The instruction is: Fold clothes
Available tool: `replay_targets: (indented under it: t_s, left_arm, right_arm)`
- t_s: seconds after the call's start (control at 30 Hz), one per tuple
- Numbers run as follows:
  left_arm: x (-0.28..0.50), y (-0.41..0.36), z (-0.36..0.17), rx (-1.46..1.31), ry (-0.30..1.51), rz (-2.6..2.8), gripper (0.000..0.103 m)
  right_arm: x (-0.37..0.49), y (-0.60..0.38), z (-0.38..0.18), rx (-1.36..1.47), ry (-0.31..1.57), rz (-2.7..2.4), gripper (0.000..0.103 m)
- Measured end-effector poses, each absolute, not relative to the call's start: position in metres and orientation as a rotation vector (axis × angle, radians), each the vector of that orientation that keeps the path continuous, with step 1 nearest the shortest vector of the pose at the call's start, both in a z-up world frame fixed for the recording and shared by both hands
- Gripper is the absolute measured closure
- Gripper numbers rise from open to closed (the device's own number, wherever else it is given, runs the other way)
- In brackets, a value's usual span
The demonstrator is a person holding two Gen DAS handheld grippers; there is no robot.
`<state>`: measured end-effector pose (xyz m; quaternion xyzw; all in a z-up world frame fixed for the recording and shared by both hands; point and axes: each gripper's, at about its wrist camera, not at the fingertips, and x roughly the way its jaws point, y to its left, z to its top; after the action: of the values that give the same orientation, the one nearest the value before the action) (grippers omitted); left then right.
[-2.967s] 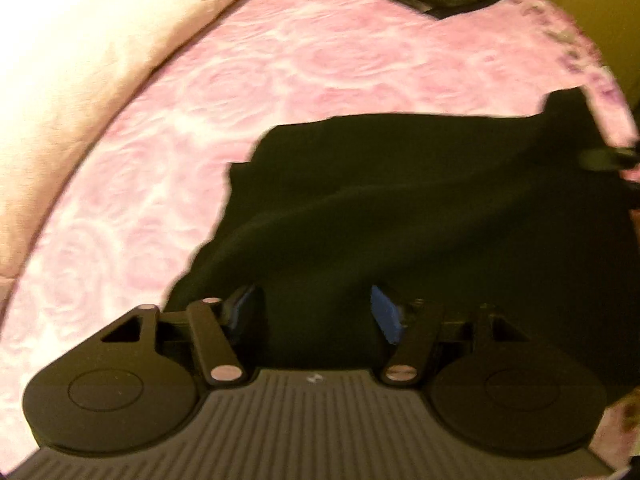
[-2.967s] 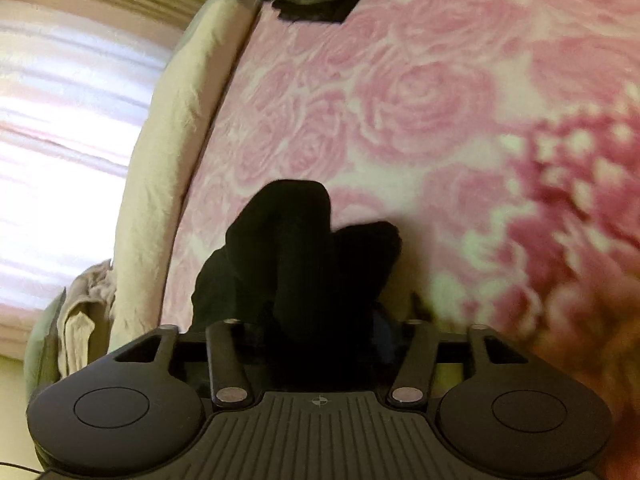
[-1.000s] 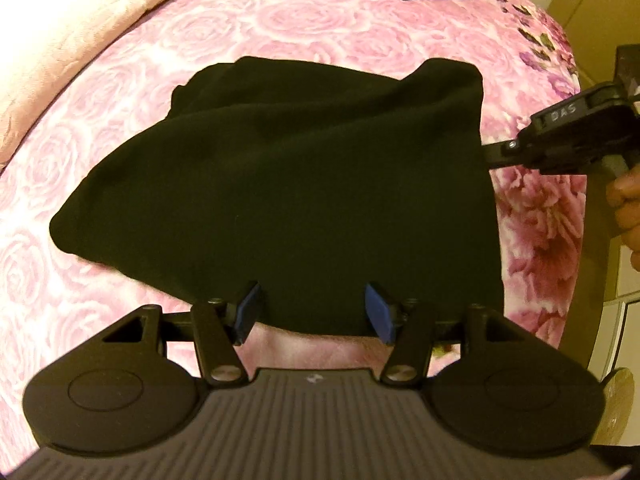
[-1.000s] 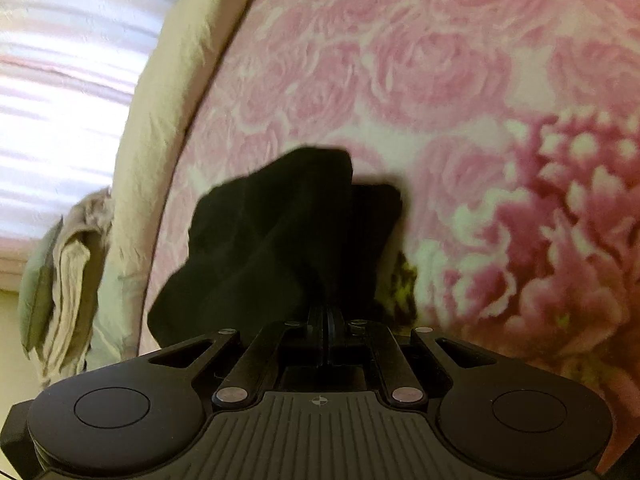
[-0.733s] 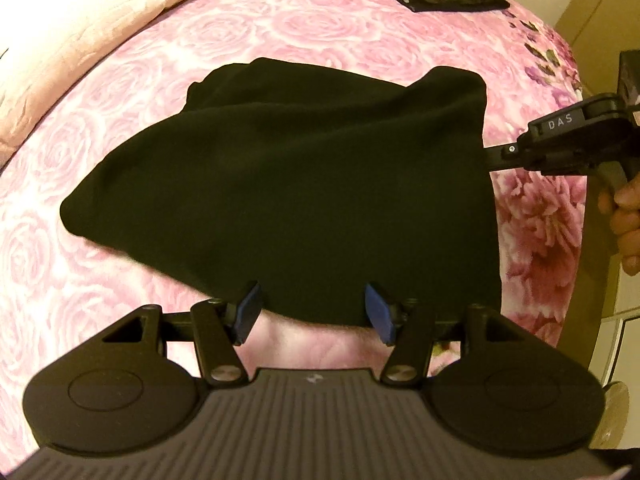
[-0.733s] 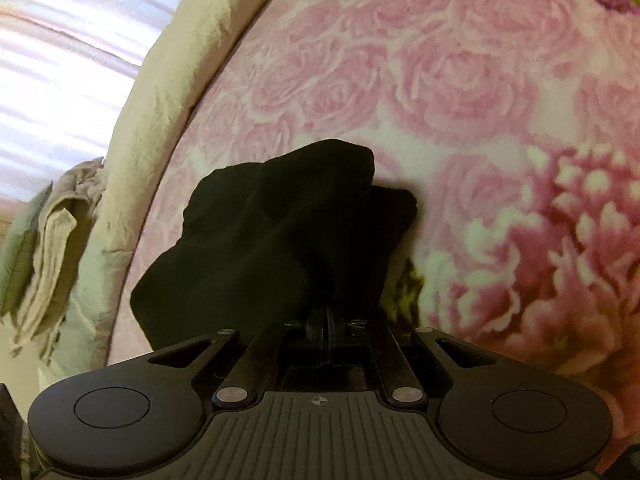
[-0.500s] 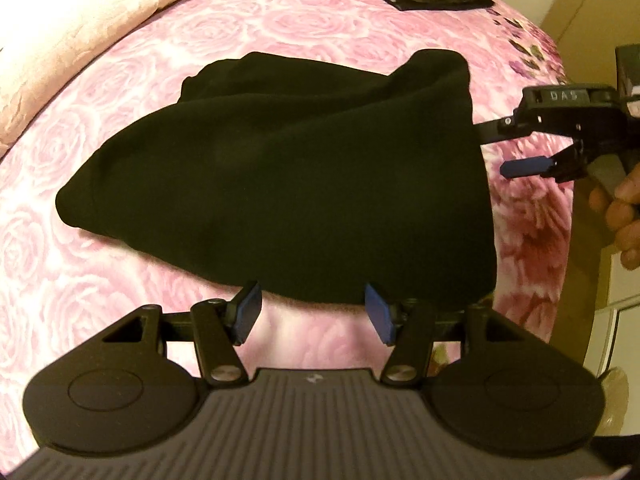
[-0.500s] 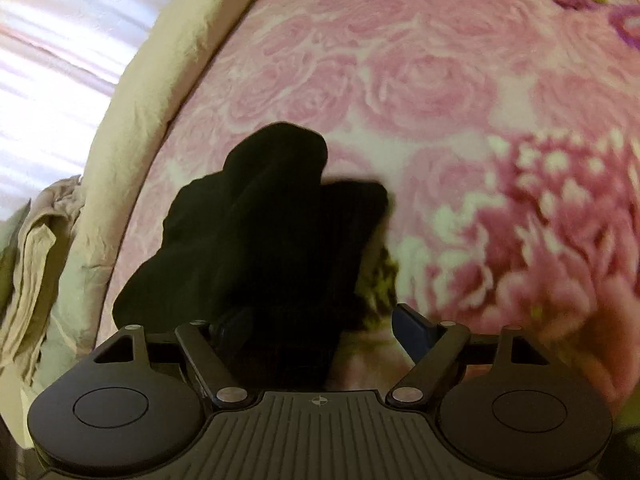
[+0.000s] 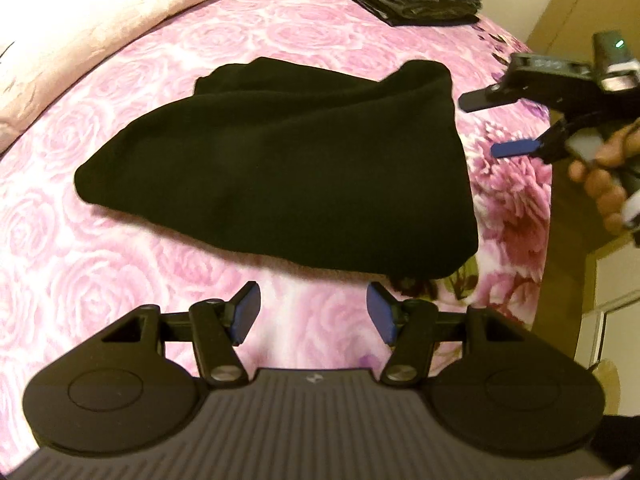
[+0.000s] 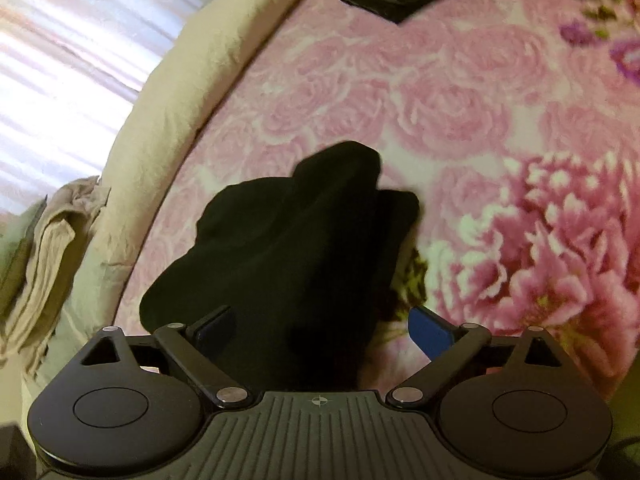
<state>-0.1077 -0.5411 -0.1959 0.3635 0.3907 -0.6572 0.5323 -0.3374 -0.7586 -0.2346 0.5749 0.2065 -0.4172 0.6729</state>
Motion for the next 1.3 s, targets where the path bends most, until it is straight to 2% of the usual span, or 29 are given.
replay_targets:
  t_s: [0.33, 0.4, 0.43, 0.5, 0.57, 0.63, 0.77, 0.97, 1.13, 1.3]
  left_arm:
    - [-0.147, -0.571, -0.198, 0.865, 0.945, -1.464, 0.048]
    - [-0.156, -0.583, -0.198, 0.873, 0.944, -1.457, 0.048]
    - [-0.160, -0.589, -0.199, 0.878, 0.943, -1.459, 0.048]
    - [-0.167, -0.601, -0.200, 0.888, 0.939, -1.462, 0.048]
    - [-0.173, -0.613, -0.201, 0.898, 0.935, -1.464, 0.048]
    - [-0.178, -0.623, -0.200, 0.905, 0.929, -1.469, 0.048]
    - [-0.183, -0.633, -0.194, 0.916, 0.898, -1.497, 0.048]
    - [-0.187, -0.633, -0.171, 0.843, 0.849, -1.573, 0.048]
    - [-0.167, -0.601, -0.146, 0.716, 0.831, -1.564, 0.047]
    - [-0.110, -0.530, -0.137, 0.616, 0.870, -1.470, 0.047]
  right_arm:
    - [-0.348, -0.822, -0.314, 1.445, 0.379, -0.759, 0.008]
    - [-0.347, -0.829, -0.320, 1.450, 0.363, -0.713, 0.020]
    - [-0.346, -0.833, -0.322, 1.460, 0.356, -0.689, 0.036]
    - [-0.347, -0.841, -0.327, 1.511, 0.350, -0.679, 0.041]
    - [-0.350, -0.847, -0.331, 1.572, 0.340, -0.666, 0.063]
    - [-0.351, -0.853, -0.327, 1.589, 0.357, -0.644, 0.070]
    - [-0.347, -0.861, -0.291, 1.518, 0.349, -0.554, 0.075]
    - [-0.341, -0.871, -0.214, 1.334, 0.365, -0.505, 0.077]
    - [-0.317, -0.860, -0.131, 1.063, 0.507, -0.555, 0.077]
    - [-0.246, -0.781, -0.061, 0.682, 0.698, -0.552, 0.077]
